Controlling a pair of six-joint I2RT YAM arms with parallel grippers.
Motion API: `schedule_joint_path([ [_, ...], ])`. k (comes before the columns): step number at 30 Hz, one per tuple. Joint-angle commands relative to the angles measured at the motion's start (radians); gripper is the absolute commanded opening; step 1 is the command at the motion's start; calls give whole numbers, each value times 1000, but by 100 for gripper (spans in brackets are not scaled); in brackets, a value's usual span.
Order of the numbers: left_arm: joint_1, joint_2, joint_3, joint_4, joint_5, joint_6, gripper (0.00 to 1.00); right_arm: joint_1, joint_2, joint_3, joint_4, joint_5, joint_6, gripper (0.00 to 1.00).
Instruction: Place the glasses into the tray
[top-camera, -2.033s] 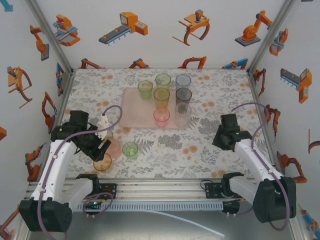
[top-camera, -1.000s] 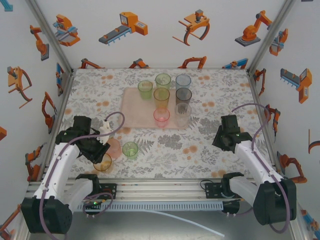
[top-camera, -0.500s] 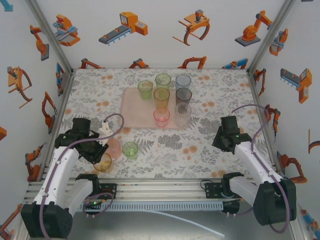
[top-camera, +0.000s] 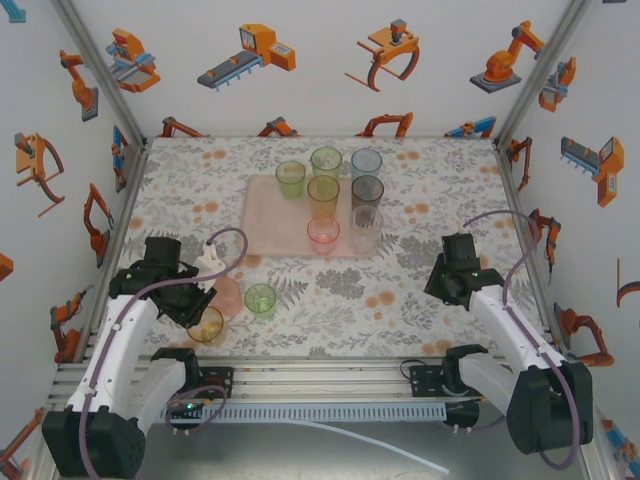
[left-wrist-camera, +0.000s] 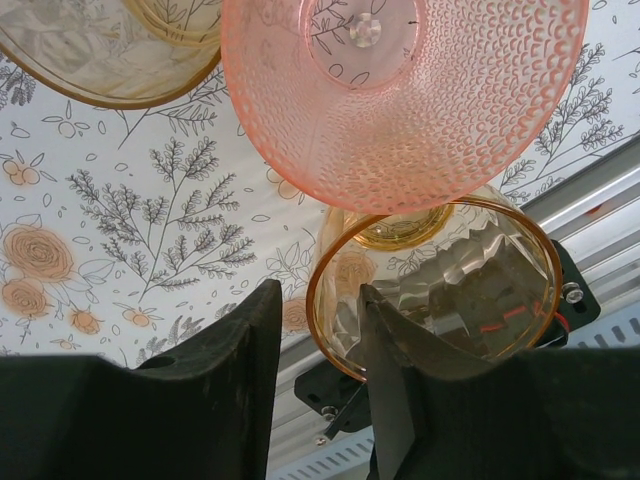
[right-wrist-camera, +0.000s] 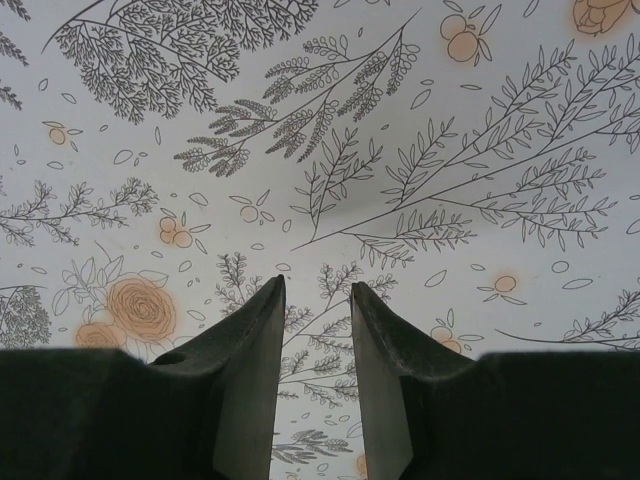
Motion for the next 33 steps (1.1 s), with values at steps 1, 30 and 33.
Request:
schedule_joint_path([
  [1, 6, -10, -15, -2, -1, -7, 37, -6, -8, -6, 14, -5, 13, 35],
  [30, 7, -5, 27, -14, -48, 6, 11, -5, 18, -6, 30, -8, 10, 35],
  [33, 6, -2, 38, -18, -54, 3, 7, -5, 18, -6, 32, -8, 9, 35],
])
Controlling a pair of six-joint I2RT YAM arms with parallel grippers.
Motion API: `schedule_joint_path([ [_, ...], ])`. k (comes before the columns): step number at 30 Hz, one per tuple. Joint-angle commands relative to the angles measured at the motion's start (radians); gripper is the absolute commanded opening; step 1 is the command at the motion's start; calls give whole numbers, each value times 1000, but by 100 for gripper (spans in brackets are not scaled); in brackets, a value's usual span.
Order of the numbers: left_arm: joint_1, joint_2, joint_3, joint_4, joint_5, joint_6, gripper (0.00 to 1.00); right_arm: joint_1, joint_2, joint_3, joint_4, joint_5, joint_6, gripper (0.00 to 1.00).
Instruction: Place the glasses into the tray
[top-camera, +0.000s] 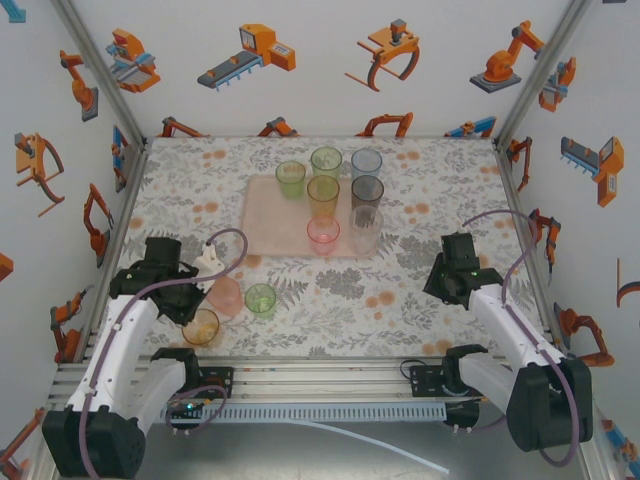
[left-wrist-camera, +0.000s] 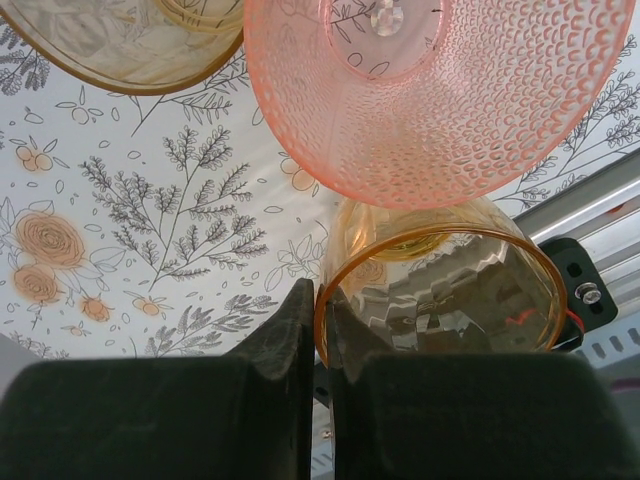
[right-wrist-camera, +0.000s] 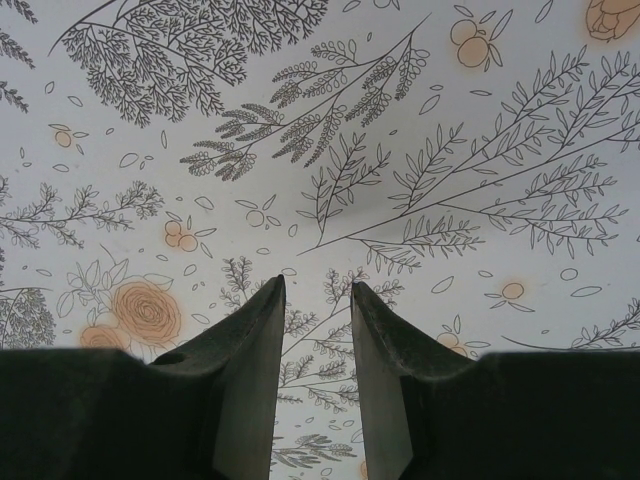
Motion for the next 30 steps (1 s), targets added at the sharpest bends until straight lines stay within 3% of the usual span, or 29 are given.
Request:
schedule_joint_path([
  [1, 7, -2, 37, -24, -17, 5, 6, -5, 5, -6, 14, 2, 9, 35],
  [30, 6, 1, 208, -112, -224, 37, 5, -5, -6, -14, 20, -6, 8, 35],
])
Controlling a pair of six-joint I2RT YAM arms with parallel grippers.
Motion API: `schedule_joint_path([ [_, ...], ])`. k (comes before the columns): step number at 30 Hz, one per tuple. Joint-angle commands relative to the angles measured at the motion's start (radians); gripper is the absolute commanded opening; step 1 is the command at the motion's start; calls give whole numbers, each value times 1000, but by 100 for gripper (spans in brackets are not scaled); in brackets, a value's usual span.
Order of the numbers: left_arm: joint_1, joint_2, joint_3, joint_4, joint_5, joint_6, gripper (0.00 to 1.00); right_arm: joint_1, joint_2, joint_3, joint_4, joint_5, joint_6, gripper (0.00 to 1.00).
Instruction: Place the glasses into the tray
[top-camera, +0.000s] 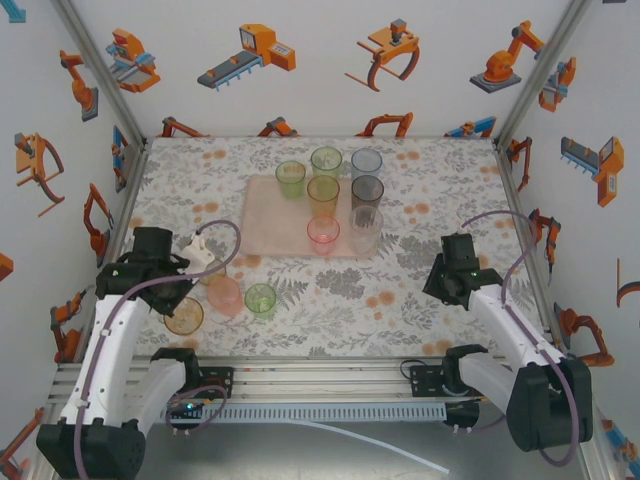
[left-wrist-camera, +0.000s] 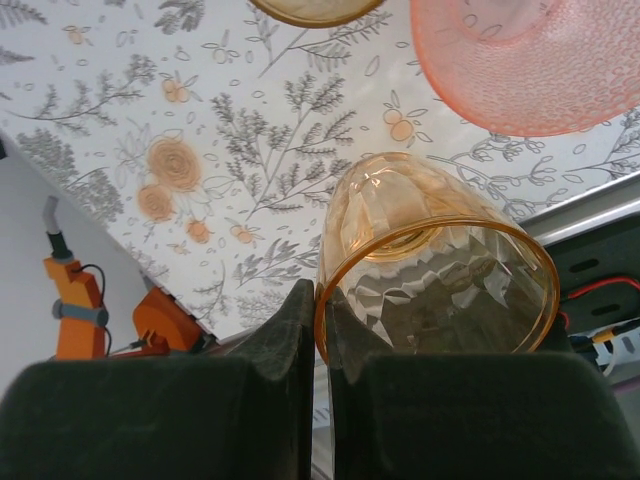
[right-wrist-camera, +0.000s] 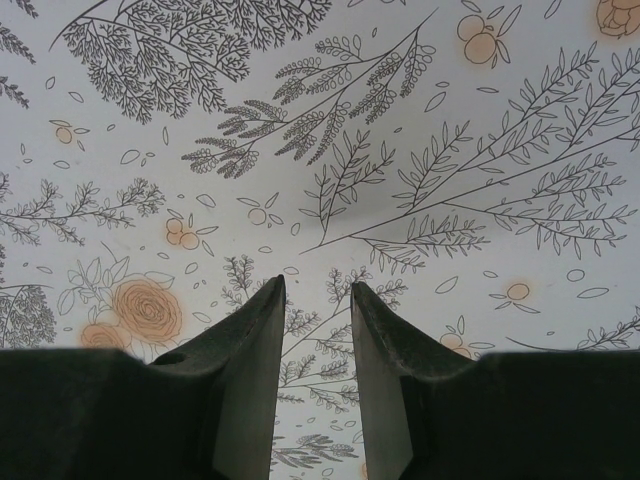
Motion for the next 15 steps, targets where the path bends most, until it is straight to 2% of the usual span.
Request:
schedule_joint_path([
  [1, 6, 15, 54, -24, -48, 28, 5, -5, -6, -8, 13, 1, 8, 35],
  [15, 7, 173, 312, -35, -116, 63, 5, -6, -14, -11, 16, -5, 6, 35],
])
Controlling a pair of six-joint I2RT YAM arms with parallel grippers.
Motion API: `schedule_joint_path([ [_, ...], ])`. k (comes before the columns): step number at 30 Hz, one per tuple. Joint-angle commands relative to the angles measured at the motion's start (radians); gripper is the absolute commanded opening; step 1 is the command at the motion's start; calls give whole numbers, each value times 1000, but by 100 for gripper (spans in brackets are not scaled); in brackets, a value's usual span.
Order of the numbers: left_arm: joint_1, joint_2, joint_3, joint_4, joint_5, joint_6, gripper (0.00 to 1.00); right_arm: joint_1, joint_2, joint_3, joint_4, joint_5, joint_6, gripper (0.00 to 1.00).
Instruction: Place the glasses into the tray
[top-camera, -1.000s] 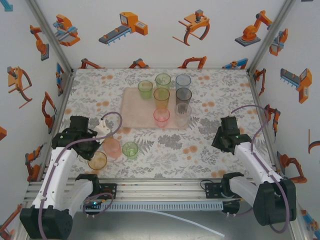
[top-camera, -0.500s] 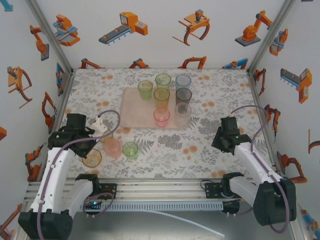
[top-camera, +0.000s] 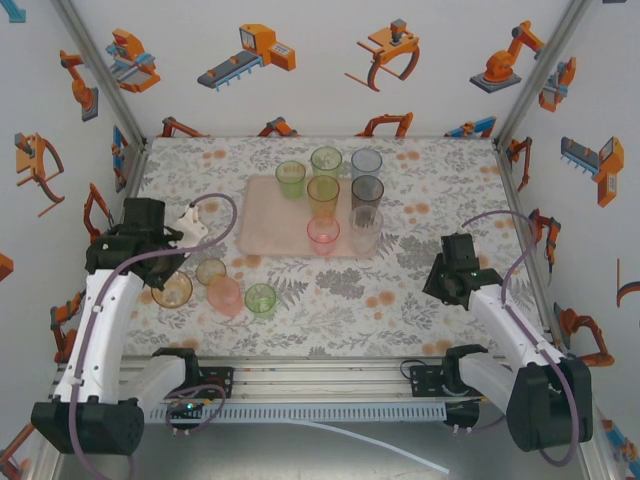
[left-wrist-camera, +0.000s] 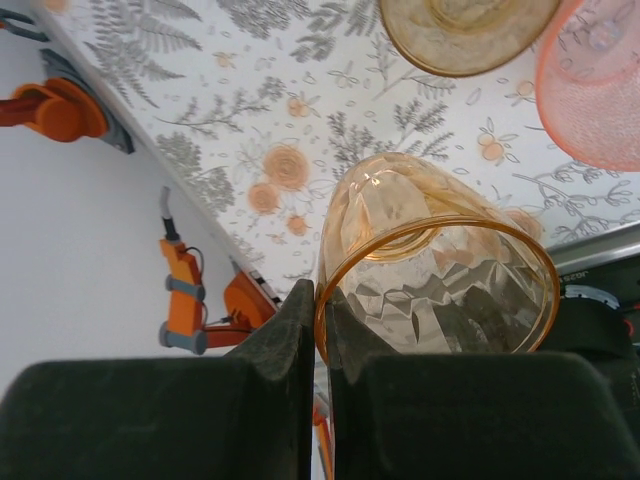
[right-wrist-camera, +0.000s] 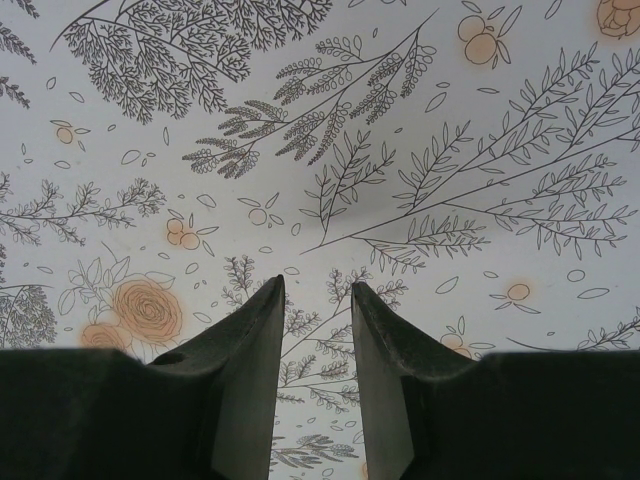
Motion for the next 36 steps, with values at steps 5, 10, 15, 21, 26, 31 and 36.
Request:
schedule_joint_path([
  [5, 7, 99, 232, -62, -6, 5, 5, -7, -13, -11, 19, -7, 6, 35],
  [10, -3, 209, 422, -99, 28, -42, 5, -6, -14, -12, 20, -7, 4, 35],
  [15, -74, 310, 563, -101, 10, -78, 5, -6, -15, -12, 20, -7, 5, 35],
  [21, -209, 454, 707, -97, -11, -149, 5, -6, -9, -9, 19, -6, 4, 35],
  [26, -268, 603, 863, -94, 48, -233, 5, -8, -7, -9, 18, -4, 7, 35],
  [31, -297, 751, 1021, -91, 152, -310, 5, -9, -12, -12, 16, -2, 9, 35],
  [36, -307, 865, 1105, -40, 221, -373, 5, -14, -25, -19, 18, -6, 9, 35],
])
